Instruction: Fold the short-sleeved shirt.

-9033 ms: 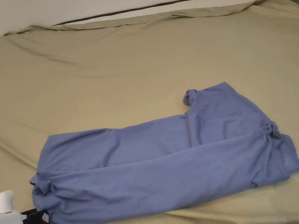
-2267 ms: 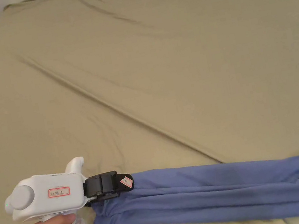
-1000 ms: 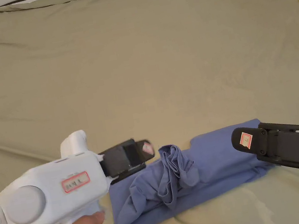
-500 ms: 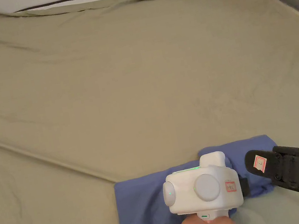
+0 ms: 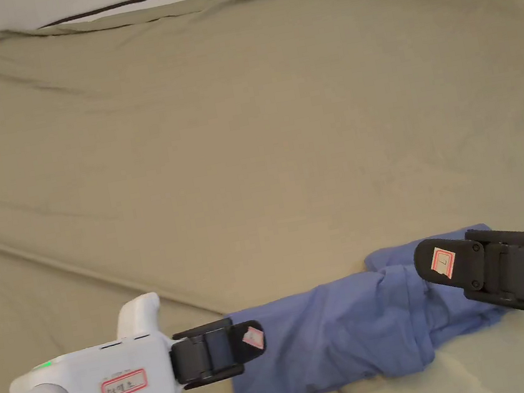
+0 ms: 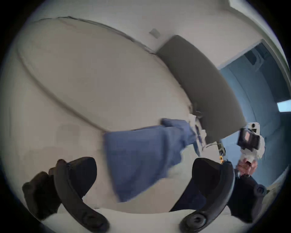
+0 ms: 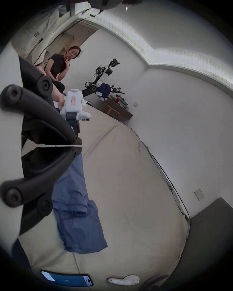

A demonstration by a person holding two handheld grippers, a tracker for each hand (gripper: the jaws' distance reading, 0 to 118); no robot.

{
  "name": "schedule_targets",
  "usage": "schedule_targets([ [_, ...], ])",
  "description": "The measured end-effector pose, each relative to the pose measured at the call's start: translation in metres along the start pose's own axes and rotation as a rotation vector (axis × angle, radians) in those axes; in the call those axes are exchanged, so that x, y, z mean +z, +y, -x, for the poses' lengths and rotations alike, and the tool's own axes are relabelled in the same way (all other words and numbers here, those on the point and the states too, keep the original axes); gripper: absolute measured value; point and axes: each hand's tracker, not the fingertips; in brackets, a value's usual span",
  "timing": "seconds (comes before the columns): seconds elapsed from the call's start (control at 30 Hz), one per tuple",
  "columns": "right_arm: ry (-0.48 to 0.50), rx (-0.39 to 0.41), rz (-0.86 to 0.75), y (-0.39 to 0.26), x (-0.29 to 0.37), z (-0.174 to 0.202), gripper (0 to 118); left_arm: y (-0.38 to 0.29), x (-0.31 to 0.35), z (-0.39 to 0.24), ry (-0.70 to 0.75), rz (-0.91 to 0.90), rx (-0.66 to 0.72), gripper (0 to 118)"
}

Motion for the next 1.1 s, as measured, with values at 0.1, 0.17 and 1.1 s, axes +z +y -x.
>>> schedule_targets([
  [0.1, 0.016, 0.006, 0.012, -0.001, -0.004, 0.005, 3, -0.019, -0.02, 0.028, -0.034, 0.043, 0.136, 118],
  [0.17, 0.032, 0.013, 0.023, -0.001, -0.004, 0.008, 3, -0.026, -0.043, 0.035, -0.115, 0.111, 0.195, 118],
  [1.1, -0.303, 0.227, -0.042, 0.009, 0.003, 0.043, 3, -0.021, 0.157, 0.043, 0.278, -0.244, 0.347, 19],
])
